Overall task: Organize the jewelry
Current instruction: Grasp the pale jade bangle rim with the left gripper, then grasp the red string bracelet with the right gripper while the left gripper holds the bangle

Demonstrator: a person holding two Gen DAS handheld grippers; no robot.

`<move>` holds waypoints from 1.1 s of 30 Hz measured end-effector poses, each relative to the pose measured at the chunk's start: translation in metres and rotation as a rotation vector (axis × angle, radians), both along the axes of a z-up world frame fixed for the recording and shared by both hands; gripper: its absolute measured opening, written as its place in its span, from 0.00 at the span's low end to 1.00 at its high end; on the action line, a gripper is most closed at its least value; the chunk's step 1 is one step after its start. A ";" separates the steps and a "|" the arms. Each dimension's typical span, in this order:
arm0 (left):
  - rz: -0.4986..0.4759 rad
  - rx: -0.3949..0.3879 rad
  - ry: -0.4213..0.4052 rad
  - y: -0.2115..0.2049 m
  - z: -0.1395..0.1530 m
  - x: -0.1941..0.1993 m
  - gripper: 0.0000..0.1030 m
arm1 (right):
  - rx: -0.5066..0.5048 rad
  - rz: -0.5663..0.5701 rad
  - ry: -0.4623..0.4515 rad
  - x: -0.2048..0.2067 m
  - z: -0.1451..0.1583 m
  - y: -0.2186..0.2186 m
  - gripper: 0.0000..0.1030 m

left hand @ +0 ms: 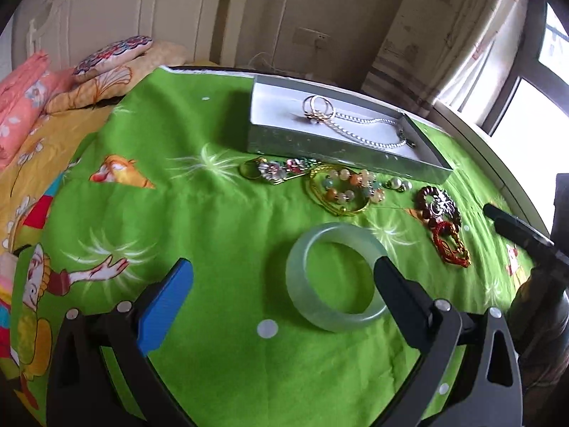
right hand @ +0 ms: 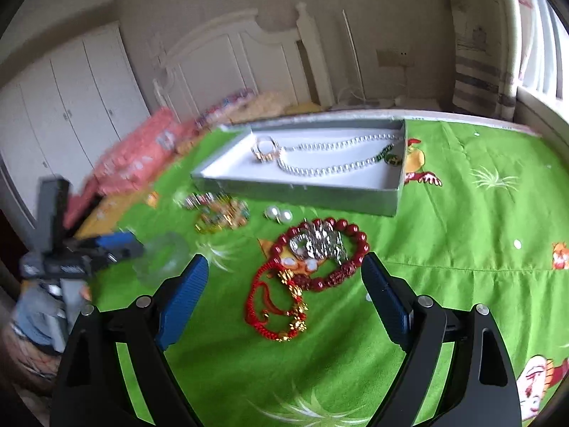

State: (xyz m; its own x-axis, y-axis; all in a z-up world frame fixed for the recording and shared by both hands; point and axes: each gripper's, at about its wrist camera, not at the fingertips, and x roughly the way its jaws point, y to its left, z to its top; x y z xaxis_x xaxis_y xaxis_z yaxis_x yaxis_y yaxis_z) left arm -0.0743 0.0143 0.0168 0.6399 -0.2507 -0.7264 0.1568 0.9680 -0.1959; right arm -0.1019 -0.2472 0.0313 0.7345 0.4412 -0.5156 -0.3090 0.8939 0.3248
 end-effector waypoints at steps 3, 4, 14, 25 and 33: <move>-0.017 0.017 0.023 -0.004 -0.003 0.004 0.97 | 0.081 0.001 -0.020 -0.003 0.001 -0.013 0.83; -0.022 0.030 0.028 -0.007 -0.003 0.005 0.97 | 0.086 0.005 -0.021 -0.003 0.002 -0.014 0.83; -0.056 0.170 0.094 -0.030 -0.010 0.028 0.98 | 0.061 0.022 -0.006 -0.001 0.001 -0.003 0.84; -0.038 0.233 0.013 -0.036 -0.007 0.019 0.20 | -0.173 -0.005 0.087 -0.001 -0.007 0.026 0.84; -0.039 0.152 0.007 -0.025 -0.006 0.014 0.14 | -0.231 0.020 0.150 -0.005 -0.018 0.033 0.81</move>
